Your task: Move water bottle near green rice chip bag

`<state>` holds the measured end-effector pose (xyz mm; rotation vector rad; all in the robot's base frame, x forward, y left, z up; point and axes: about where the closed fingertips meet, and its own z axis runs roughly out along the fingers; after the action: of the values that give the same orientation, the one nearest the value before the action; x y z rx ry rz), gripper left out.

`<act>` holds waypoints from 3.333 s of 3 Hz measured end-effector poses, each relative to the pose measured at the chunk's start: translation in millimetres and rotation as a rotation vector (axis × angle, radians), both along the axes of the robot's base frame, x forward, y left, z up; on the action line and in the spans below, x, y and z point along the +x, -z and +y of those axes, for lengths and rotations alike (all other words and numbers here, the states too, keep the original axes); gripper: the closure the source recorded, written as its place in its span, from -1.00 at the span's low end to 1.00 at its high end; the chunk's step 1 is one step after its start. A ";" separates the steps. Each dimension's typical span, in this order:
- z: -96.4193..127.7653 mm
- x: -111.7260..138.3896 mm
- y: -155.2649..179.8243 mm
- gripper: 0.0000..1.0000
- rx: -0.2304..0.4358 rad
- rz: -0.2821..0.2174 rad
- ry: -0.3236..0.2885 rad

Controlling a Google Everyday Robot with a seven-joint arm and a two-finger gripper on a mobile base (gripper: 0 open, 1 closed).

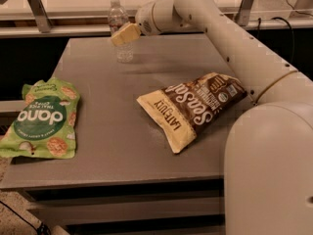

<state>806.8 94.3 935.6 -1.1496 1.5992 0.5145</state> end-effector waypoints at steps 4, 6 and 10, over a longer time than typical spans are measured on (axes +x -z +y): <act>27.7 0.2 15.5 -0.68 0.016 0.031 -0.068; 27.1 -3.4 20.7 0.23 0.006 0.041 -0.079; 106.8 -75.1 -2.1 1.00 0.082 0.037 -0.345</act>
Offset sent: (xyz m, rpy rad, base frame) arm 0.0040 0.0135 -0.0084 0.0248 0.0256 0.0313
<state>731.7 201.1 937.7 -1.3676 1.4011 0.8216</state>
